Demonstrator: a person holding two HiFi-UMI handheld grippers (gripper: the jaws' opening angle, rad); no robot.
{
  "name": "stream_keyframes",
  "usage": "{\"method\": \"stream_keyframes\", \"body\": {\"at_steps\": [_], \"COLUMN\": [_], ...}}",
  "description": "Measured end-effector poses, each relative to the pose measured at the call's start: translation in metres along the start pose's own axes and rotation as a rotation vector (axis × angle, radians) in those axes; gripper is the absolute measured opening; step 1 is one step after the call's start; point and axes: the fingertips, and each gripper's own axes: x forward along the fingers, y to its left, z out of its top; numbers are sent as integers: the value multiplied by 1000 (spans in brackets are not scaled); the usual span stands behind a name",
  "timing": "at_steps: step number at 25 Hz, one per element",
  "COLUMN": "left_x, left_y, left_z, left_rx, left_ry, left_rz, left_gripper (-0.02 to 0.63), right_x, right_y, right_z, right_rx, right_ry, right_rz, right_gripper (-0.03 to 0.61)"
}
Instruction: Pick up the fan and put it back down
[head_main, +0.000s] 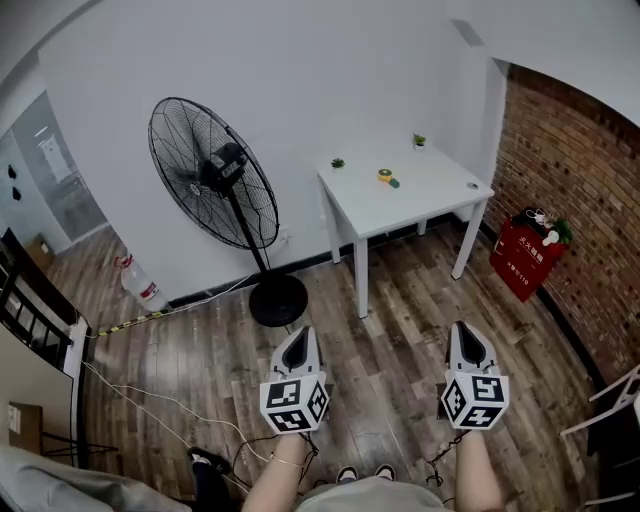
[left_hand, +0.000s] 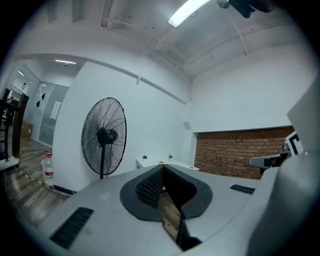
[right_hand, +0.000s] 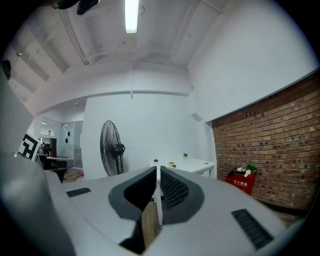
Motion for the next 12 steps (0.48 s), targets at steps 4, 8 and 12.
{"method": "stream_keyframes", "body": {"at_steps": [4,8,12], "left_x": [7,15,22], "left_y": [-9,-21,-32], "left_z": [-1,1,1], "left_rx": [-3,2,5], "left_ry": [-2,-9,-7], "left_rz": [2,4,17], "left_gripper": [11,11,11], "right_x": [0,3,6], "right_y": [-9,-22,-37], "right_z": [4,10,15], "right_rx": [2,1,12], "right_ry": [-11,-28,-51], "right_rz": [8,10,13], "right_gripper": [60,139,170]}}
